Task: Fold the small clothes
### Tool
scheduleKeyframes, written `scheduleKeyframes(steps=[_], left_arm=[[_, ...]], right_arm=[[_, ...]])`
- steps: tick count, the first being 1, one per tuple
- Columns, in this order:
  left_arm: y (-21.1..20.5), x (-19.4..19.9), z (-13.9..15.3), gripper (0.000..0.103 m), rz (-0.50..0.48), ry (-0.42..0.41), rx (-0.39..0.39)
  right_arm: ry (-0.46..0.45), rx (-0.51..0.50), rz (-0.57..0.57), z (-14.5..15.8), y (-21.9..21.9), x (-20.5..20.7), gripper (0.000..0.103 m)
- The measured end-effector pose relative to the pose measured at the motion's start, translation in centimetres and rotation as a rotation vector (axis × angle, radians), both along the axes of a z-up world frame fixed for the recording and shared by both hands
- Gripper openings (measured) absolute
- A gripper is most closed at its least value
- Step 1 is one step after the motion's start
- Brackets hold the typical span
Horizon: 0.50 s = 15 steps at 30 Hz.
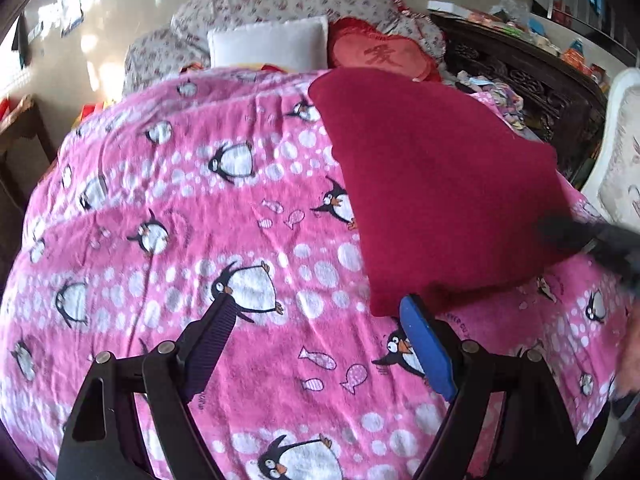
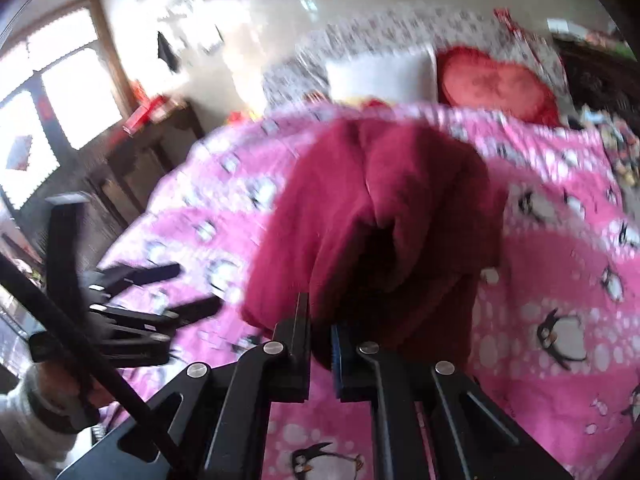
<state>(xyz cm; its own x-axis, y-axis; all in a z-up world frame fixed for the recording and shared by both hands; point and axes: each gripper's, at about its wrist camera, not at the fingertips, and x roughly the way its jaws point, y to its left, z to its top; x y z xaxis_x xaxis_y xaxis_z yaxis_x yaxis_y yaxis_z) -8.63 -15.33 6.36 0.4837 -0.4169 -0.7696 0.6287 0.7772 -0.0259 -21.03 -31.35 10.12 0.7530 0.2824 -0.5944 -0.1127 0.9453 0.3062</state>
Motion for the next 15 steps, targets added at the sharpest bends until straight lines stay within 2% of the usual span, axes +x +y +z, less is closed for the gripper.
scheduleKeyframes(steps=[1, 3, 6, 7, 9, 10, 11, 15], left_arm=[[0.0, -0.1, 0.0, 0.084, -0.005, -0.007, 0.01], [-0.2, -0.2, -0.4, 0.084, -0.008, -0.01, 0.032], [-0.6, 0.3, -1.1, 0.084, 0.003, 0.021, 0.039], [-0.7, 0.5, -1.0, 0.084, 0.004, 0.031, 0.03], [-0.9, 0.6, -0.5, 0.084, -0.002, 0.03, 0.012], [-1.0, 0.7, -0.2, 0.084, -0.003, 0.023, 0.007], [-1.2, 0.9, 0.3, 0.084, -0.002, 0.01, 0.002], [-2.6, 2.3, 2.0, 0.084, 0.005, -0.025, -0.021]], right_arm=[[-0.021, 0.017, -0.016, 0.6, -0.8, -0.7, 0.008], [-0.004, 0.016, -0.065, 0.4, -2.2, -1.5, 0.007], [0.12, -0.002, -0.116, -3.4, -3.2, -0.1, 0.007], [0.137, 0.012, -0.102, -4.3, -3.1, 0.2, 0.008], [0.11, 0.045, -0.104, -4.2, -3.2, -0.2, 0.01], [0.091, 0.075, -0.099, -3.5, -3.4, -0.6, 0.016], [0.073, 0.093, -0.094, -2.7, -3.7, -1.0, 0.029], [-0.058, 0.037, -0.164, 2.1, -4.6, -1.2, 0.049]])
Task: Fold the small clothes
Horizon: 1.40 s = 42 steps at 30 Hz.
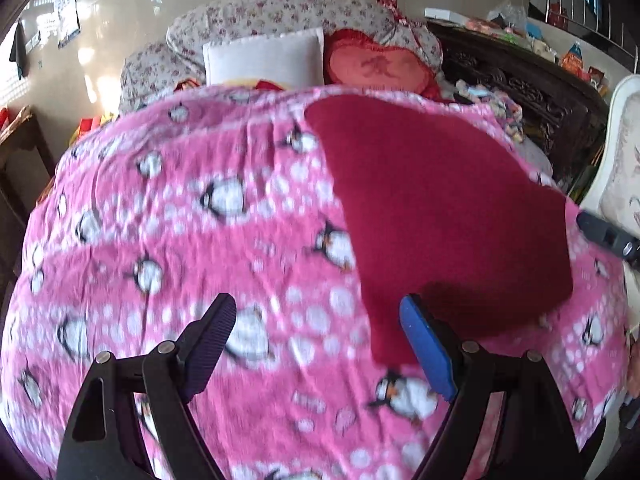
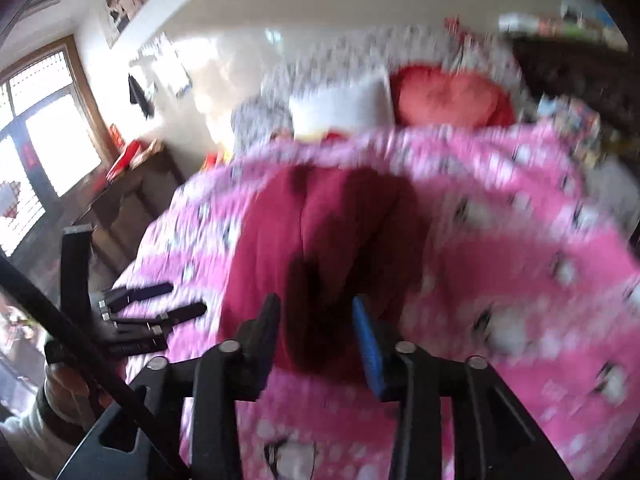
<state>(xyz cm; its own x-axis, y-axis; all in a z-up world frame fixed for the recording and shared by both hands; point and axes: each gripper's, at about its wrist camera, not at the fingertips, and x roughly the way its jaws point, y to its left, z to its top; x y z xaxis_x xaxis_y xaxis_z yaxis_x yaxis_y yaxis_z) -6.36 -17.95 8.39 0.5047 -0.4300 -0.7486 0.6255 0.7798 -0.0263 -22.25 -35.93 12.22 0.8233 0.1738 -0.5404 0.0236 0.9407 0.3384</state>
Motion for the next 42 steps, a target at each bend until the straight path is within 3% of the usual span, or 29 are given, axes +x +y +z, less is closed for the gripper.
scheduleKeyframes(steps=[2, 6, 7, 8, 10, 12, 14, 16, 20, 21, 22, 23, 27, 30, 31, 34, 36, 39, 42], left_arm=[[-1.0, 0.8, 0.6, 0.084, 0.012, -0.022, -0.004], [-3.2, 1.8, 1.1, 0.084, -0.011, -0.017, -0.032], [-3.7, 1.9, 1.0, 0.084, -0.021, -0.016, -0.028], [-4.4, 2.1, 0.7, 0.084, -0.028, -0.014, -0.015], [-5.4, 2.2, 0.2, 0.084, -0.048, -0.009, 0.003], [-6.3, 2.4, -0.3, 0.084, -0.076, -0.005, 0.003], [-6.8, 2.6, -0.8, 0.084, -0.083, 0.001, -0.003], [-7.4, 2.8, -1.6, 0.085, -0.086, 0.025, -0.011], [-7.4, 3.7, -3.0, 0.087, -0.072, 0.117, -0.04], [-7.2, 3.6, -2.8, 0.087, -0.072, 0.115, -0.036], [-7.0, 3.2, -2.4, 0.087, -0.08, 0.094, -0.021], [-6.7, 2.7, -1.6, 0.087, -0.084, 0.054, -0.005], [-5.6, 2.0, 0.7, 0.087, -0.052, -0.065, 0.017], [-5.2, 3.1, 1.1, 0.087, -0.004, -0.063, 0.024], [-5.0, 3.5, 1.0, 0.087, 0.017, -0.051, 0.021], [-5.2, 4.4, 0.0, 0.087, 0.039, -0.012, 0.02], [-5.8, 4.5, -1.0, 0.088, 0.033, -0.017, 0.042], [-6.7, 4.4, -1.5, 0.09, 0.031, -0.029, 0.048], [-7.0, 4.3, -1.5, 0.091, 0.039, -0.042, 0.055]], right_arm=[[0.003, -0.01, -0.043, 1.1, -0.5, 2.6, 0.075], [0.112, 0.054, -0.117, -0.1, -2.6, 9.5, 0.077], [0.17, 0.091, -0.115, -1.3, -3.2, 11.6, 0.075], [0.211, 0.134, -0.104, -2.3, -3.8, 12.9, 0.049], [0.208, 0.176, -0.08, -3.0, -4.9, 14.2, 0.019], [0.14, 0.089, -0.057, -1.4, -4.6, 14.2, 0.017], [0.113, -0.06, -0.069, -0.6, -3.6, 14.3, 0.016], [0.149, -0.193, -0.099, -1.7, -2.5, 15.0, 0.016], [0.159, -0.145, -0.125, -4.2, -4.0, 15.3, 0.02], [0.157, -0.127, -0.129, -3.8, -4.5, 14.8, 0.026], [0.155, -0.121, -0.138, -3.3, -4.8, 14.4, 0.043], [0.145, -0.117, -0.146, -2.4, -5.0, 13.5, 0.05], [0.077, -0.145, -0.145, 1.2, -3.5, 10.1, 0.05], [0.04, -0.139, -0.067, 2.5, -1.0, 8.5, 0.045], [0.043, -0.151, -0.039, 2.5, 0.0, 8.3, 0.04], [0.107, -0.268, -0.038, 0.5, 1.8, 8.3, 0.031], [0.16, -0.286, -0.066, -1.9, 1.2, 8.5, 0.031], [0.173, -0.193, -0.096, -5.3, -1.1, 8.7, 0.038], [0.161, -0.114, -0.099, -5.5, -2.1, 8.6, 0.042]])
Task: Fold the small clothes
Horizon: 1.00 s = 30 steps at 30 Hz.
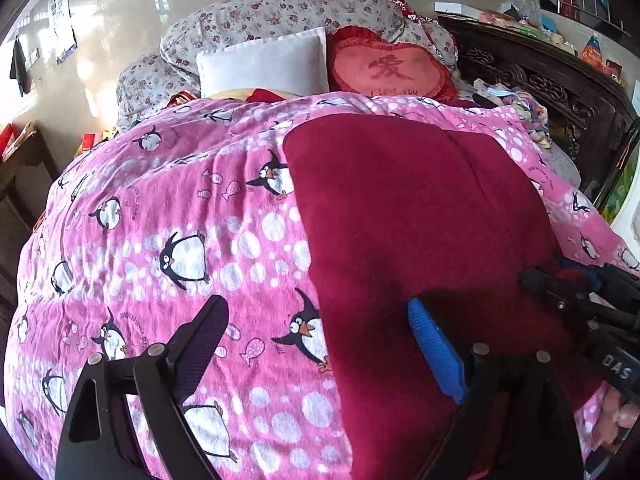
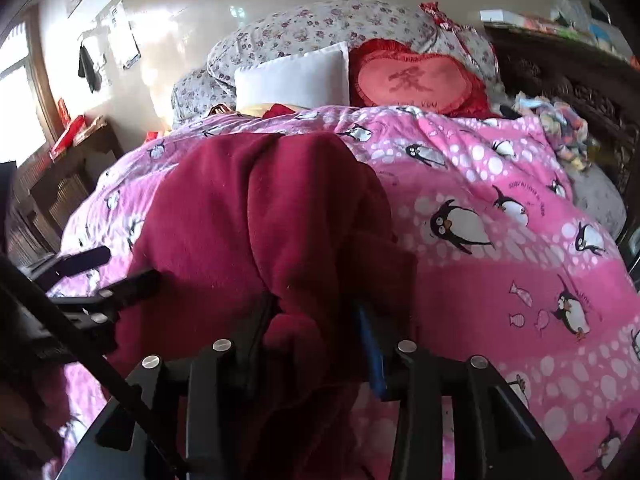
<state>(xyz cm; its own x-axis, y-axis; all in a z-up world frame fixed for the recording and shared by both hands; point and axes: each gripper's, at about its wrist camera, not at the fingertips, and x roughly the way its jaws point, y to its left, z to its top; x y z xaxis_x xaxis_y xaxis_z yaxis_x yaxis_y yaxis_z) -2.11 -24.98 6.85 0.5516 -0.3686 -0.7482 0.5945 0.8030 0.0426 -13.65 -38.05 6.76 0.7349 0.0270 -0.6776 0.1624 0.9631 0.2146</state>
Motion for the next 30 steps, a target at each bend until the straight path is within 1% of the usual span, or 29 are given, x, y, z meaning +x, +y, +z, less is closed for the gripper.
scheduleKeyframes(steps=[2, 4, 6, 7, 8, 11, 12, 13, 14, 15, 17, 18, 21, 24, 25, 26, 28, 30], left_arm=[[-0.1, -0.1, 0.1, 0.091, 0.004, -0.004, 0.002], [0.1, -0.2, 0.3, 0.091, 0.011, -0.005, -0.007], [0.2, -0.2, 0.3, 0.091, 0.013, -0.004, -0.011], [0.2, -0.2, 0.3, 0.091, 0.013, -0.003, -0.01], [0.2, -0.3, 0.2, 0.091, 0.015, -0.003, -0.009], [0.2, -0.2, 0.0, 0.091, 0.018, 0.006, -0.018], [0.2, -0.1, -0.1, 0.092, 0.02, 0.017, -0.025], [0.2, 0.0, -0.3, 0.092, 0.026, 0.027, -0.027], [0.2, 0.0, -0.4, 0.092, 0.032, 0.032, -0.029], [0.3, 0.0, -0.4, 0.092, 0.037, 0.034, -0.037], [0.6, -0.3, -0.3, 0.092, 0.048, 0.033, -0.044], [0.8, -0.6, -0.2, 0.092, 0.053, 0.034, -0.045], [1.6, -1.5, 0.4, 0.092, 0.064, 0.035, -0.057], [2.4, -2.5, 0.9, 0.092, 0.076, 0.032, -0.071], [2.7, -2.9, 1.0, 0.092, 0.079, 0.028, -0.073], [3.0, -3.5, 1.1, 0.092, 0.082, 0.022, -0.069], [3.5, -4.5, 1.2, 0.092, 0.083, 0.008, -0.061], [4.3, -5.4, 1.5, 0.092, 0.092, -0.008, -0.064]], right_arm=[[-0.007, 0.007, 0.008, 0.8, 0.2, -0.3, 0.045], [-0.017, 0.036, -0.004, 1.6, 0.1, -1.1, 0.046], [-0.046, 0.041, -0.01, 2.5, 0.5, -2.0, 0.05], [-0.058, 0.031, -0.011, 2.8, 1.0, -2.5, 0.055], [-0.059, 0.016, -0.015, 3.0, 1.4, -3.0, 0.058], [-0.029, -0.041, -0.012, 2.1, 2.4, -3.0, 0.057], [0.003, -0.075, -0.024, 1.3, 2.5, -2.5, 0.058], [0.028, -0.087, -0.032, 0.5, 2.5, -2.1, 0.06], [0.036, -0.073, -0.034, 0.0, 2.2, -1.8, 0.064], [0.039, -0.042, -0.041, -0.2, 1.8, -1.7, 0.065], [0.035, -0.018, -0.05, 0.3, 1.4, -2.3, 0.065], [0.025, -0.022, -0.052, 0.7, 1.4, -2.8, 0.065], [-0.01, -0.061, -0.062, 2.0, 2.5, -4.7, 0.066], [-0.024, -0.108, -0.064, 3.0, 3.6, -5.7, 0.067], [-0.027, -0.114, -0.065, 3.2, 3.9, -5.9, 0.073], [-0.032, -0.113, -0.07, 3.5, 4.2, -6.2, 0.081], [-0.048, -0.105, -0.1, 4.0, 4.5, -6.9, 0.085], [-0.063, -0.117, -0.127, 4.5, 4.8, -7.4, 0.085]])
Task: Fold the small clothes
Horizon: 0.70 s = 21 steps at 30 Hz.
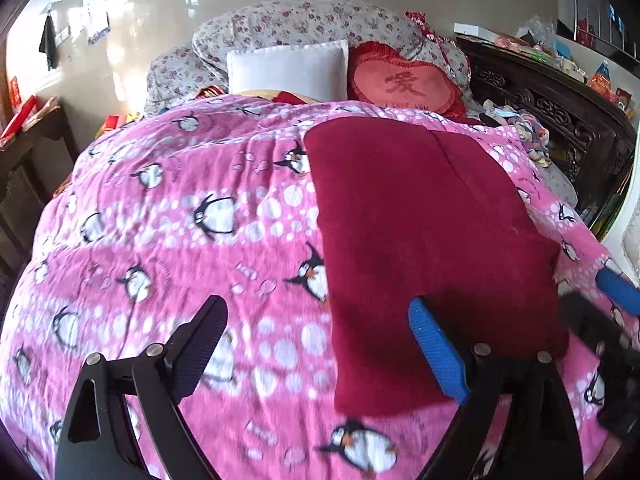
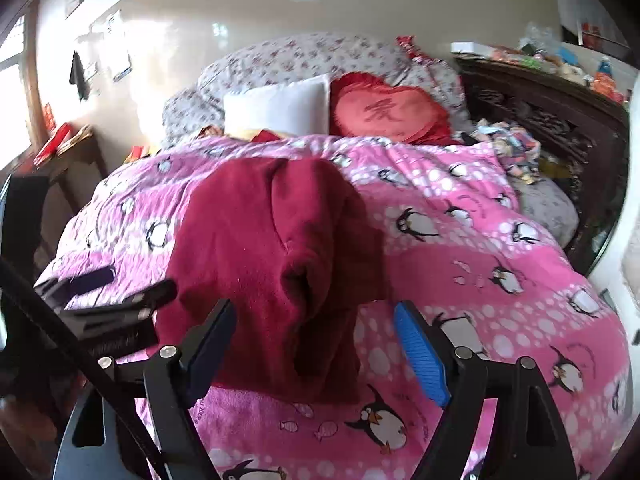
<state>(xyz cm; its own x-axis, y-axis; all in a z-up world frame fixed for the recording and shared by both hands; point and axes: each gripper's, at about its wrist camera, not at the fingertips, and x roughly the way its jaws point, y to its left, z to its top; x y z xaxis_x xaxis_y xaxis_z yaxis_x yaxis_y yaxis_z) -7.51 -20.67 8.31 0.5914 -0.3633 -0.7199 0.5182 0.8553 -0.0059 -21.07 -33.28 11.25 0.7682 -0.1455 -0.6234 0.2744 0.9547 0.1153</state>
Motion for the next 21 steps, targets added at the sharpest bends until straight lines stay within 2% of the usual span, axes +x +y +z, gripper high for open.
scheduleKeyframes(steps=[4, 8, 15, 21], left_arm=[[2.2, -1.7, 0.6, 0.092, 0.03, -0.009, -0.033], [3.8, -2.9, 1.3, 0.092, 0.065, -0.031, -0.047], [5.7, -4.9, 2.1, 0.092, 0.089, -0.055, -0.068], [5.8, -5.4, 2.2, 0.092, 0.082, -0.062, -0.052]], right_arm=[[-0.011, -0.046, -0.043, 0.7, 0.7, -1.0, 0.091], [-0.036, -0.022, -0.064, 1.1, 0.8, -2.4, 0.095], [-0.05, -0.005, -0.058, 1.8, 1.6, -3.9, 0.095], [-0.042, -0.005, -0.047, 2.1, 2.2, -4.2, 0.096]])
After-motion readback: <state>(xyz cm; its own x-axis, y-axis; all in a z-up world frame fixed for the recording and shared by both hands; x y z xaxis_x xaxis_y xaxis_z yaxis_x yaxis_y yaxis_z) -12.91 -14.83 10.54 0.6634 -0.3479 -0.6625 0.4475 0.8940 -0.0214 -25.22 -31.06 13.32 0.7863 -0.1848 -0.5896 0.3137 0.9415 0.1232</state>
